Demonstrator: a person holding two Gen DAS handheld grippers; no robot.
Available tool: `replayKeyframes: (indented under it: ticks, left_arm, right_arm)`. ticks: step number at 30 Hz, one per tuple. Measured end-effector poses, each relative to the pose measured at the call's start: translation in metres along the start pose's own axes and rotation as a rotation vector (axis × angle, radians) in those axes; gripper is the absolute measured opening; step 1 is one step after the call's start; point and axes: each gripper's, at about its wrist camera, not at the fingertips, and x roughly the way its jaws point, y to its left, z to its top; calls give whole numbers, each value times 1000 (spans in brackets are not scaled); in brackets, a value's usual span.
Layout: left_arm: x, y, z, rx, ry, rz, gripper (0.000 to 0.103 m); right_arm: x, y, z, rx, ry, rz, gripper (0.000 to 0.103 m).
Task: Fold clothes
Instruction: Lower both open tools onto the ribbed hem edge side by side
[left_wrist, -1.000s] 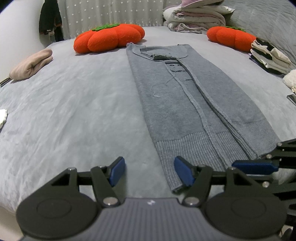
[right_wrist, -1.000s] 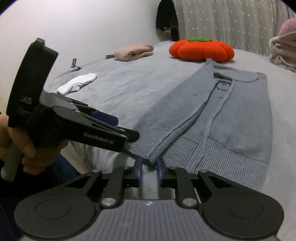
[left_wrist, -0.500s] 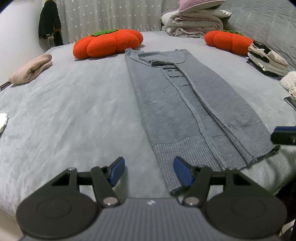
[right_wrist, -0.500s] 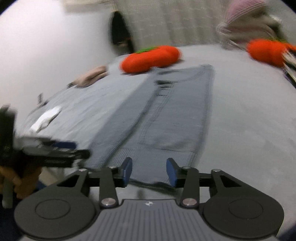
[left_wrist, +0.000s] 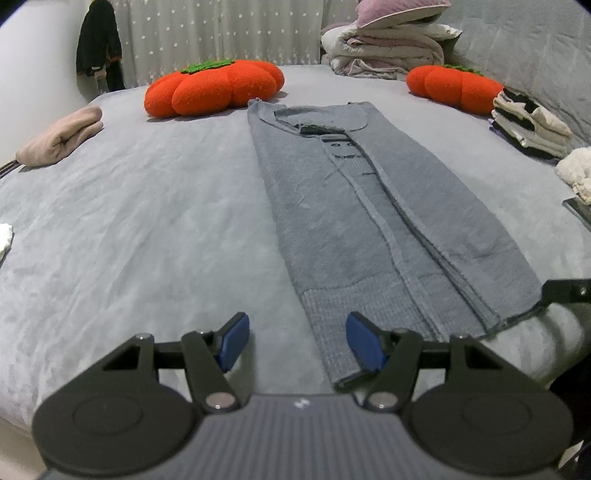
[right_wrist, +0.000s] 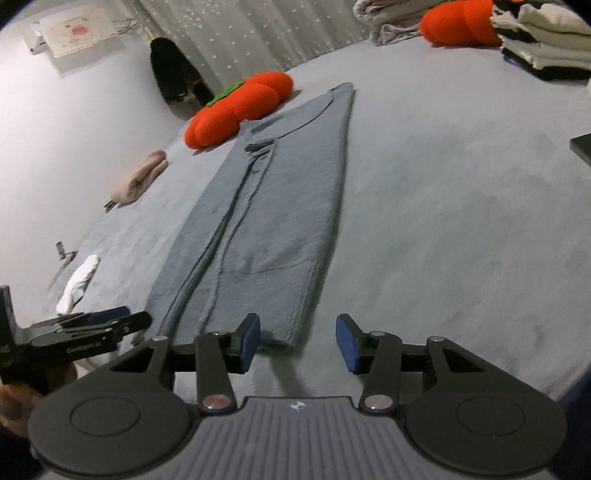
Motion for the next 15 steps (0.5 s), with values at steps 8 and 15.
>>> replayKeyframes:
  ticks: [8, 15]
  left_arm:
    - [-3, 5, 1, -49, -7, -43, 58]
    - [-2, 6, 2, -86, 14, -90, 48]
  right_arm:
    - [5, -5, 1, 71, 1, 79, 45]
    - [10, -6, 0, 78, 2, 74, 45]
